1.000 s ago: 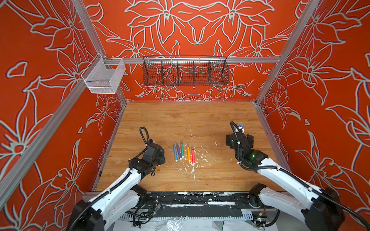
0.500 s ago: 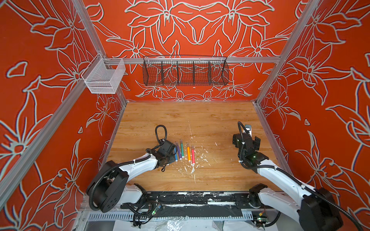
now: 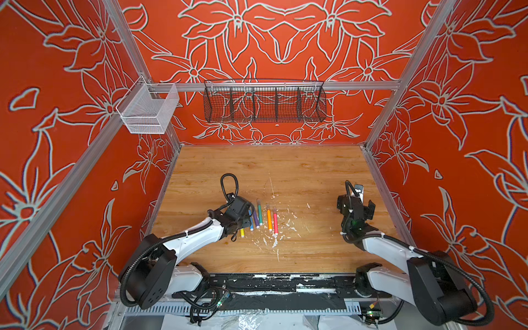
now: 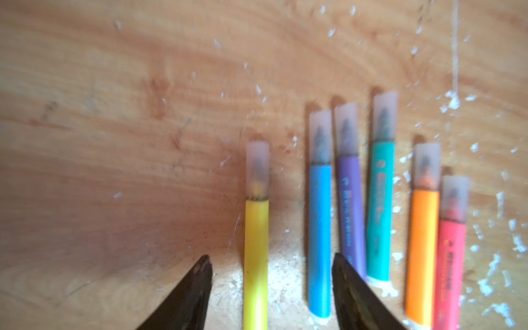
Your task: Insert the pens into the pen caps
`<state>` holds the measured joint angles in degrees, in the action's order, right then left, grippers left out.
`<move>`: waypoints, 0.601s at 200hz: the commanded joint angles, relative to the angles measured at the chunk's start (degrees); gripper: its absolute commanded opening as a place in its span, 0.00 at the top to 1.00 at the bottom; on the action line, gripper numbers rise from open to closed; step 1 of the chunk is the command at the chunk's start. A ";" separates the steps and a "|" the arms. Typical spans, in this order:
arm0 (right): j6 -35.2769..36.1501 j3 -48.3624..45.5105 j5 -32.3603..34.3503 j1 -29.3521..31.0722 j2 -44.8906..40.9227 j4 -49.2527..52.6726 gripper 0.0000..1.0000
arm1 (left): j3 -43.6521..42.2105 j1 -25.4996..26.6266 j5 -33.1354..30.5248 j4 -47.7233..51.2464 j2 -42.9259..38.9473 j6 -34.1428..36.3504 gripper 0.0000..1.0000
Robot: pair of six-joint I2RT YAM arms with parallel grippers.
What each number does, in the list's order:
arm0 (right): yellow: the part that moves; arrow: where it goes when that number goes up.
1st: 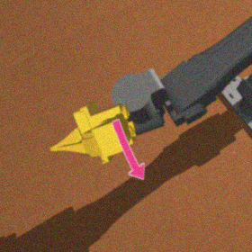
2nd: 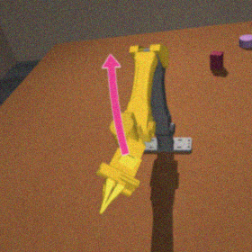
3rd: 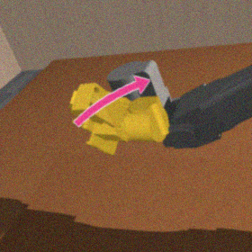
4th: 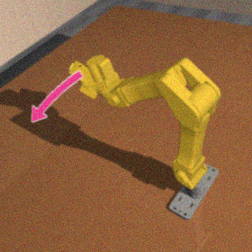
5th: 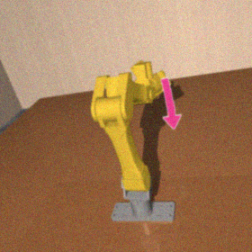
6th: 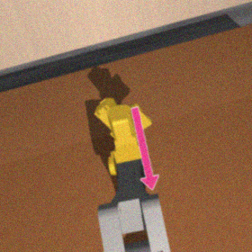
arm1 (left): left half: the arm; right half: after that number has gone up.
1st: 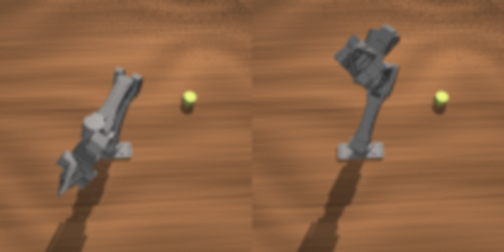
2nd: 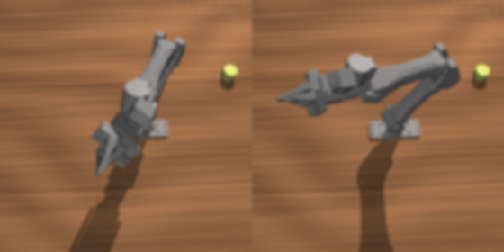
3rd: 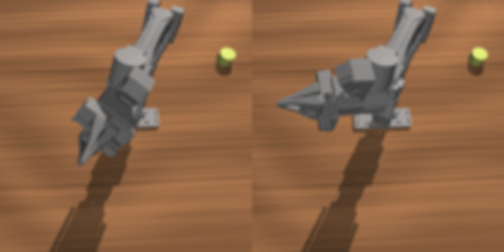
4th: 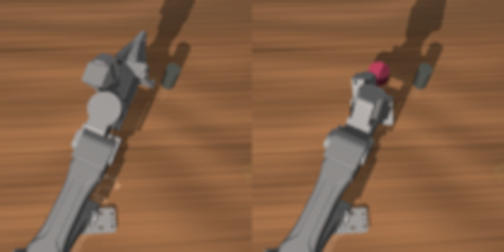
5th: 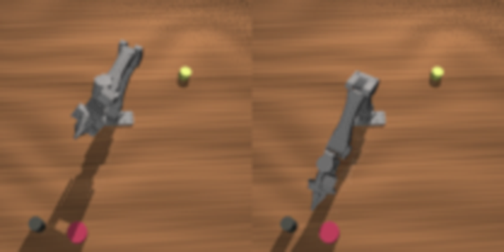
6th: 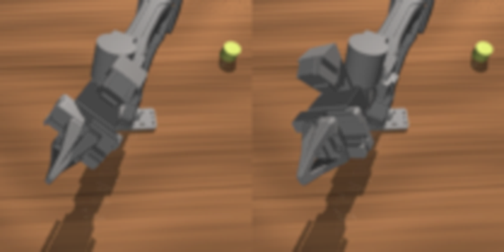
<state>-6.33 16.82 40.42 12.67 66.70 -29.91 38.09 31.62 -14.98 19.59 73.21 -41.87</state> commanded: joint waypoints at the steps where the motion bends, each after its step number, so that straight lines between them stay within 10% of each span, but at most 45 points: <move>1: 1.55 -1.22 -5.60 -2.52 1.07 -8.34 0.02 | 4.82 -2.45 -9.46 8.01 -2.90 0.89 0.20; 31: 5.65 -4.08 -12.13 -4.29 10.46 -25.88 0.02 | 5.30 -11.22 -21.99 9.66 -5.99 3.27 0.16; 49: 7.07 0.96 -21.02 -5.08 11.91 -15.87 0.03 | -1.35 -13.10 -31.54 -2.81 -8.65 15.89 0.11; 67: 6.81 -1.63 -22.37 -6.54 16.78 -26.55 0.02 | -6.83 -15.05 -36.93 -11.95 -11.84 24.05 0.11; 93: 6.22 -1.10 -22.40 -6.50 15.44 -23.03 0.03 | -24.71 -18.99 -29.13 -47.28 -14.73 37.71 0.10; 120: 6.05 -0.12 -21.97 -6.43 14.49 -19.71 0.03 | -28.48 -23.33 -19.05 -55.87 -15.46 36.73 0.10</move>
<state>-1.48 15.38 20.03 6.44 81.95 -50.15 12.34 11.70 -41.17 -12.36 58.33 -11.70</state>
